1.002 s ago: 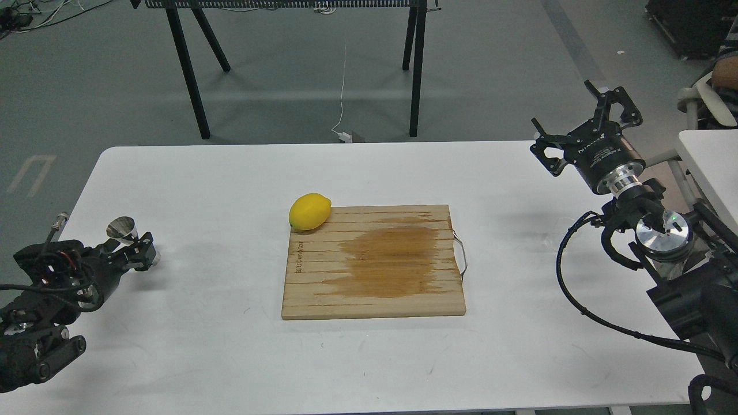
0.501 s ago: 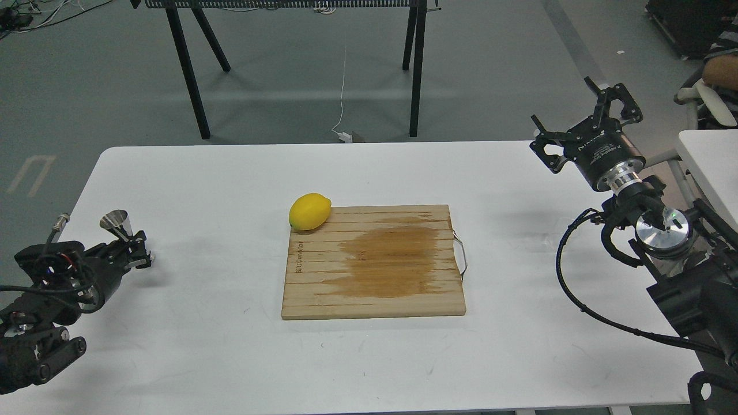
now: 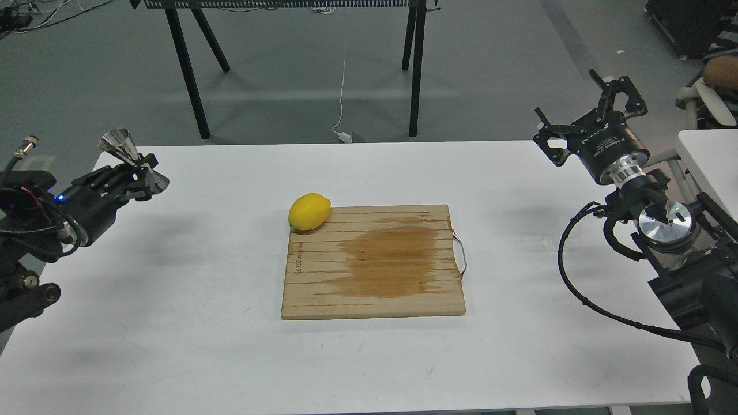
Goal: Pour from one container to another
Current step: 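Lift the jigger with the left gripper and carry it onto the cutting board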
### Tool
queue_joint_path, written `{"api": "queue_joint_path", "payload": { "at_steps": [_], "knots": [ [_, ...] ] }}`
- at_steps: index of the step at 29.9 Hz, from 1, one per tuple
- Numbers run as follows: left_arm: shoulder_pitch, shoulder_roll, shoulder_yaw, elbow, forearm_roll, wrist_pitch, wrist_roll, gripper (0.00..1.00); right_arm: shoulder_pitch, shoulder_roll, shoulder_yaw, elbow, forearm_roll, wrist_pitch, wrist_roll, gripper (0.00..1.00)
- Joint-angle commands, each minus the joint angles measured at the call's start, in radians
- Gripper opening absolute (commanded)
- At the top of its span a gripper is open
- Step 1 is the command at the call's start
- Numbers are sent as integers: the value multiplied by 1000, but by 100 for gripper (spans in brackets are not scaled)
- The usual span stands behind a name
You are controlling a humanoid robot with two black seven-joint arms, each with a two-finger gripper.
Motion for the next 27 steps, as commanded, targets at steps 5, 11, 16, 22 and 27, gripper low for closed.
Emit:
{"api": "queue_joint_path", "payload": {
  "at_steps": [5, 11, 16, 22, 27],
  "knots": [
    [-144, 46, 0, -239, 166, -94, 59, 0, -2, -30, 13, 0, 2, -3, 10, 99],
    [-187, -120, -3, -248, 395, -255, 182, 0, -2, -53, 15, -8, 2, -11, 3, 99],
    [-181, -289, -8, -170, 553, -298, 216, 0, -14, -55, 22, -20, 7, -14, 1, 99],
    [-172, -481, 3, -21, 613, -288, 214, 0, -31, -66, 36, -77, 71, -10, -2, 99],
    [-132, -595, 6, 62, 696, -282, 208, 0, -40, -87, 36, -81, 76, -11, -2, 99]
  ]
}}
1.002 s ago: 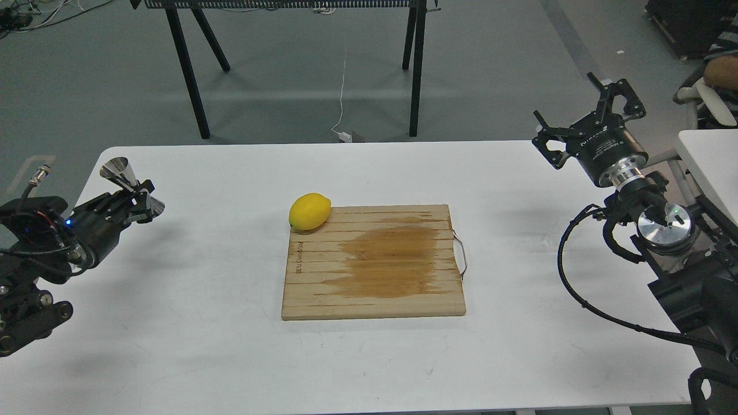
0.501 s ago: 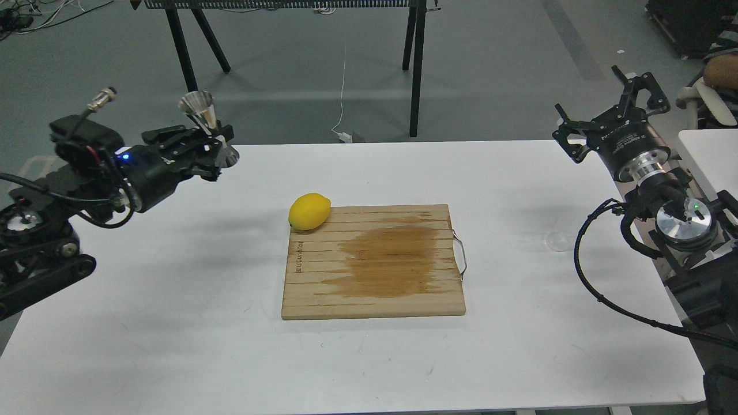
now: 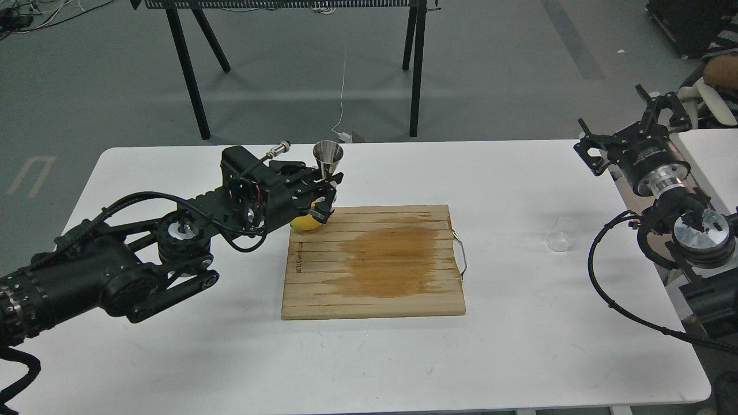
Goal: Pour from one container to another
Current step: 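Lift the jigger with the left gripper and carry it onto the cutting board, then set the jigger upright on the board, open and withdraw the left gripper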
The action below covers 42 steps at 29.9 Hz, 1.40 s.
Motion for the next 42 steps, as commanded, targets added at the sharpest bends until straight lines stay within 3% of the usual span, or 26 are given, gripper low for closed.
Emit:
{"api": "queue_joint_path", "payload": {
  "at_steps": [1, 9, 16, 24, 29, 33, 36, 39, 42],
  "knots": [
    [43, -90, 1, 64, 72, 8, -5, 0, -6, -16, -1, -2, 2, 1, 0, 99],
    [97, -268, 3, 221, 116, 63, -13, 0, -12, -20, -2, -2, 2, 8, 0, 99],
    [120, -356, 5, 279, 116, 71, -13, 0, -10, -19, -22, 0, -2, 9, 2, 99],
    [138, -376, 32, 356, 116, 109, -14, 1, -6, -19, -55, 1, -6, 8, 3, 99],
    [138, -376, 32, 368, 116, 123, -14, 8, -6, -19, -55, 1, -7, 8, 3, 99],
    [143, -376, 32, 368, 116, 126, -13, 24, -4, -20, -55, 1, -7, 8, 3, 99],
    [143, -376, 31, 368, 116, 126, -14, 51, -4, -20, -55, 1, -7, 8, 3, 99],
    [144, -376, 31, 367, 116, 137, -14, 62, -4, -20, -55, 1, -7, 8, 3, 99],
    [144, -376, 31, 363, 116, 149, -31, 85, -3, -20, -55, 3, -7, 8, 3, 99]
  ]
}}
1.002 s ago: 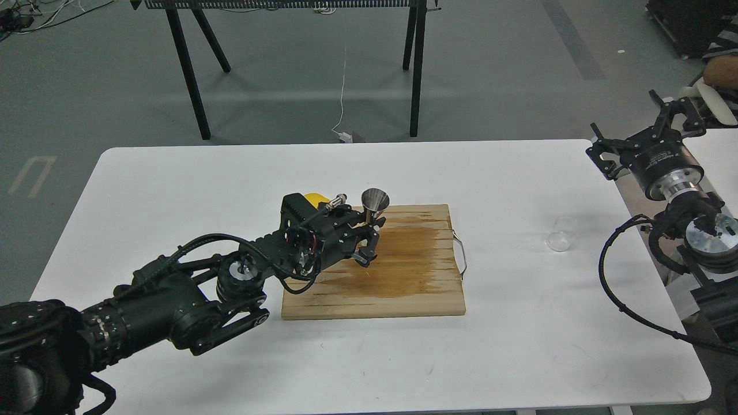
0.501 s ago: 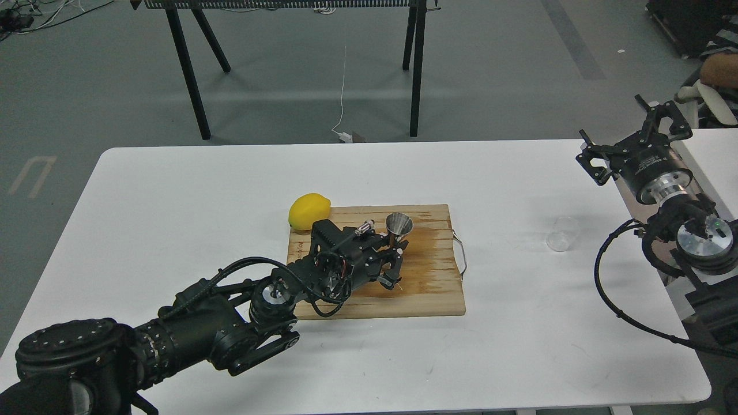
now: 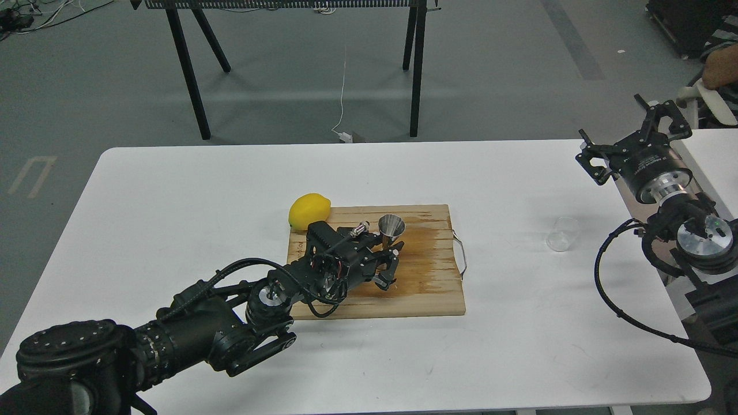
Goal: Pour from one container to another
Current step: 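Set the jigger upright on the board, open and withdraw the left gripper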
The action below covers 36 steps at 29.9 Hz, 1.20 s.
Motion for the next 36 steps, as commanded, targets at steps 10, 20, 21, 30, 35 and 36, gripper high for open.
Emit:
{"api": "queue_joint_path", "payload": {
  "at_steps": [10, 20, 21, 30, 35, 36],
  "knots": [
    [0, 0, 0, -15, 0, 9, -20, 99, 1, 2, -1, 7, 0, -1, 0, 99],
    [20, 54, -2, -57, 0, 31, -28, 99, 3, 2, -1, 9, -2, -3, 0, 99],
    [20, 70, -3, -66, 0, 32, -28, 99, 4, 2, -1, 11, -2, -3, 0, 99],
    [46, 198, -12, -143, 0, 44, -28, 99, -2, 2, -1, 12, -2, -1, 1, 99],
    [97, 340, -22, -258, 0, 61, -26, 99, 1, 1, -1, 12, -2, -1, 1, 99],
    [112, 374, -35, -290, 0, 67, -26, 99, 1, 2, -1, 12, -2, -1, 1, 99]
  ]
}}
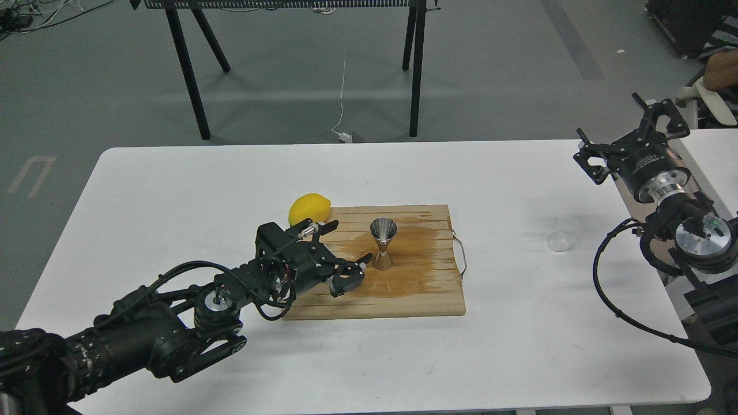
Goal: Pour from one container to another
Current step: 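Set the jigger upright on the board, open and withdraw the left gripper, then lower the right gripper toward the small clear glass cup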
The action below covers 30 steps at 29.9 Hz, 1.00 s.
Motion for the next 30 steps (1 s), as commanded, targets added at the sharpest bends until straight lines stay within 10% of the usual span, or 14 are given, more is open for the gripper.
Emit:
{"api": "queue_joint_path", "payload": {
  "at_steps": [1, 8, 17, 30],
  "knots": [
    [60, 124, -37, -111, 0, 19, -1, 99, 3, 0, 0, 0, 0, 1, 0, 99],
    [196, 328, -265, -220, 0, 65, -58, 99, 4, 0, 2, -2, 0, -5, 6, 99],
    [149, 405, -509, -224, -684, -3, -129, 99, 6, -3, 0, 23, -2, 2, -2, 99],
    [-37, 399, -759, -135, -1663, -427, -84, 99, -55, -95, 15, 201, 0, -28, -3, 99]
  ]
}}
